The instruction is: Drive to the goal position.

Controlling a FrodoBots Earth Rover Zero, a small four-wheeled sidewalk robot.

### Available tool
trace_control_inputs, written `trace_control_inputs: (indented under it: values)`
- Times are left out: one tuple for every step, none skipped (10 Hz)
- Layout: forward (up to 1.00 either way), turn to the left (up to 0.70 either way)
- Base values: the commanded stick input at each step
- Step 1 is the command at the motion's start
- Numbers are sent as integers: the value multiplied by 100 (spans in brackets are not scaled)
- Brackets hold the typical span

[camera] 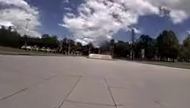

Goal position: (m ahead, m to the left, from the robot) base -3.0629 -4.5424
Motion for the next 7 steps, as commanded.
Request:
trace_control_inputs:
  values:
    - [70, 0]
    - [70, 0]
    - [70, 0]
    - [70, 0]
    - [70, 0]
    - [70, 0]
    - [70, 0]
